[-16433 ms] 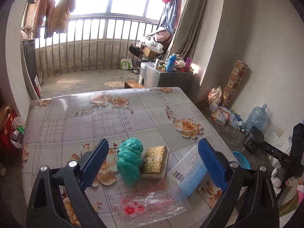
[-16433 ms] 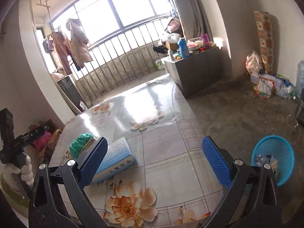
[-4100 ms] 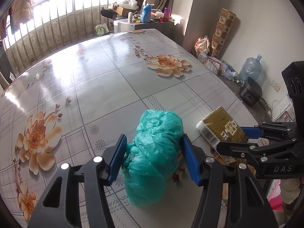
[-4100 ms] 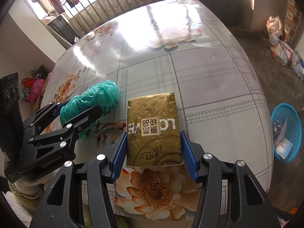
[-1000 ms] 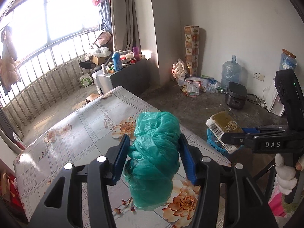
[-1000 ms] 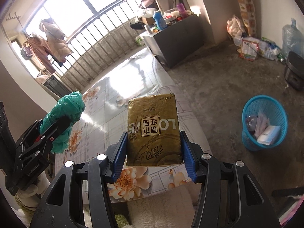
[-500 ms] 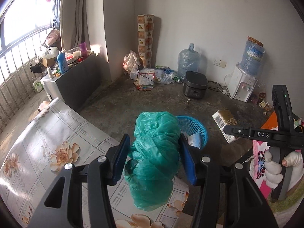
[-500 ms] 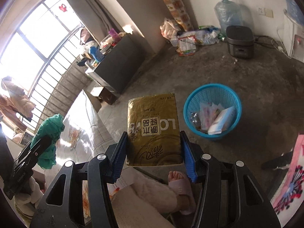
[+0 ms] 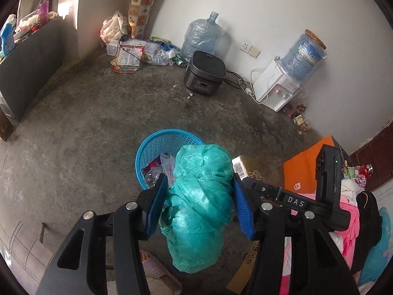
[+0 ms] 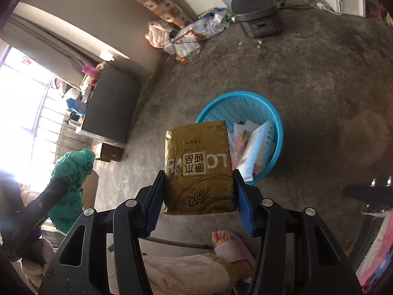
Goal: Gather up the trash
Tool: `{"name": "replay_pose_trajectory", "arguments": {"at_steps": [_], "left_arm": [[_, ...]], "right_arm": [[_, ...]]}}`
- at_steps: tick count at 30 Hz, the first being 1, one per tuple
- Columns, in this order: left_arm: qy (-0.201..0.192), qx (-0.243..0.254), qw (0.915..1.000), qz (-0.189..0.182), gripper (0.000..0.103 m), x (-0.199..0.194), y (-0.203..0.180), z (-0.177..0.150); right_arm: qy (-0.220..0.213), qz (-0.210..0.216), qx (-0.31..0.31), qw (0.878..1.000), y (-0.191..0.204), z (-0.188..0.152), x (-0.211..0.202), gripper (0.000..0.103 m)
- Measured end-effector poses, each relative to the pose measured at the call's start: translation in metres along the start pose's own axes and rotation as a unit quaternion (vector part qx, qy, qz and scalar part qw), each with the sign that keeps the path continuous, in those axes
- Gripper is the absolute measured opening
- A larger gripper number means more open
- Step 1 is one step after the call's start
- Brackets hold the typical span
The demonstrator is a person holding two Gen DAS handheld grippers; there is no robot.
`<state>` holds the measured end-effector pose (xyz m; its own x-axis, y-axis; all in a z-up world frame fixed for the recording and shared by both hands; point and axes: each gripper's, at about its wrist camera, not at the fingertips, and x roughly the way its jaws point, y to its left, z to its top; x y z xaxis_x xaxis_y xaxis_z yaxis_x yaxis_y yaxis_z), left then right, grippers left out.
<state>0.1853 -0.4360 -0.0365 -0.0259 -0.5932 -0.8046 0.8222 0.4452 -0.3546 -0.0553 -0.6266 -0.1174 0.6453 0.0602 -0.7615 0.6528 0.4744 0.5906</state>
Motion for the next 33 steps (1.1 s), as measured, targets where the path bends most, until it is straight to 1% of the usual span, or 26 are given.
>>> {"name": "replay_pose_trajectory", "arguments": {"at_steps": [3,4,5,6,7,8,10,12,13,15,17,19,21,23,25,28,30,31,32,33], "left_arm": [[0.025,0.002,0.9995,-0.018,0.052,0.043,0.0,0.024],[0.033,0.004,0.9991,-0.024,0.053,0.057,0.0,0.032],[0.041,0.005,0.9989,-0.022,0.059,0.072,0.0,0.039],[0.046,0.004,0.9988,-0.014,0.064,0.086,0.0,0.045],[0.047,0.001,0.9989,0.0,0.072,0.097,0.002,0.05],[0.042,-0.004,0.999,0.015,0.072,0.106,0.004,0.053],[0.037,-0.015,0.9988,0.029,0.072,0.113,0.01,0.056],[0.027,-0.031,0.9989,0.024,0.072,0.107,0.017,0.053],[0.022,-0.034,0.999,0.019,0.073,0.1,0.019,0.051],[0.01,-0.025,0.9994,0.023,0.074,0.086,0.023,0.047],[-0.004,-0.015,0.9993,0.033,0.074,0.068,0.024,0.044],[-0.019,-0.011,0.9991,0.035,0.074,0.046,0.023,0.04],[-0.039,-0.008,0.9987,0.033,0.074,0.018,0.02,0.034],[-0.065,0.0,0.9974,0.031,0.074,-0.015,0.015,0.026],[-0.094,0.005,0.9951,0.032,0.077,-0.051,0.009,0.014],[-0.131,0.006,0.9905,0.041,0.079,-0.107,0.0,-0.007],[-0.158,0.004,0.9857,0.058,0.083,-0.147,-0.005,-0.027],[-0.175,0.0,0.982,0.07,0.087,-0.167,-0.007,-0.039],[-0.193,-0.005,0.9775,0.086,0.094,-0.187,-0.008,-0.052],[-0.209,-0.011,0.9718,0.109,0.098,-0.206,-0.009,-0.068]], "right_arm": [[0.01,0.004,0.023,1.0,-0.012,0.019,0.027,0.052],[0.012,0.004,0.036,0.999,-0.017,0.028,0.038,0.053],[0.011,0.006,0.045,0.999,-0.023,0.036,0.048,0.055],[0.012,0.004,0.052,0.999,-0.028,0.043,0.06,0.065],[0.015,0.002,0.06,0.998,-0.033,0.049,0.07,0.07],[0.018,-0.001,0.073,0.997,-0.04,0.055,0.083,0.072],[0.029,-0.016,0.089,0.995,-0.051,0.058,0.099,0.072],[0.028,-0.037,0.098,0.994,-0.057,0.054,0.103,0.072],[0.023,-0.034,0.099,0.994,-0.058,0.051,0.099,0.072],[0.014,-0.028,0.094,0.995,-0.057,0.043,0.087,0.072],[0.007,-0.038,0.083,0.996,-0.054,0.038,0.077,0.072],[-0.005,-0.046,0.076,0.996,-0.052,0.034,0.064,0.072],[-0.018,-0.048,0.064,0.997,-0.046,0.031,0.052,0.072],[-0.039,-0.053,0.034,0.997,-0.03,0.023,0.03,0.072],[-0.058,-0.052,-0.001,0.997,-0.012,0.016,0.01,0.072],[-0.09,-0.049,-0.069,0.992,0.024,-0.001,-0.023,0.072],[-0.114,-0.043,-0.114,0.986,0.051,-0.015,-0.048,0.072],[-0.124,-0.039,-0.139,0.982,0.065,-0.024,-0.061,0.072],[-0.131,-0.036,-0.156,0.978,0.074,-0.03,-0.07,0.074],[-0.146,-0.029,-0.187,0.971,0.091,-0.043,-0.087,0.08]]}}
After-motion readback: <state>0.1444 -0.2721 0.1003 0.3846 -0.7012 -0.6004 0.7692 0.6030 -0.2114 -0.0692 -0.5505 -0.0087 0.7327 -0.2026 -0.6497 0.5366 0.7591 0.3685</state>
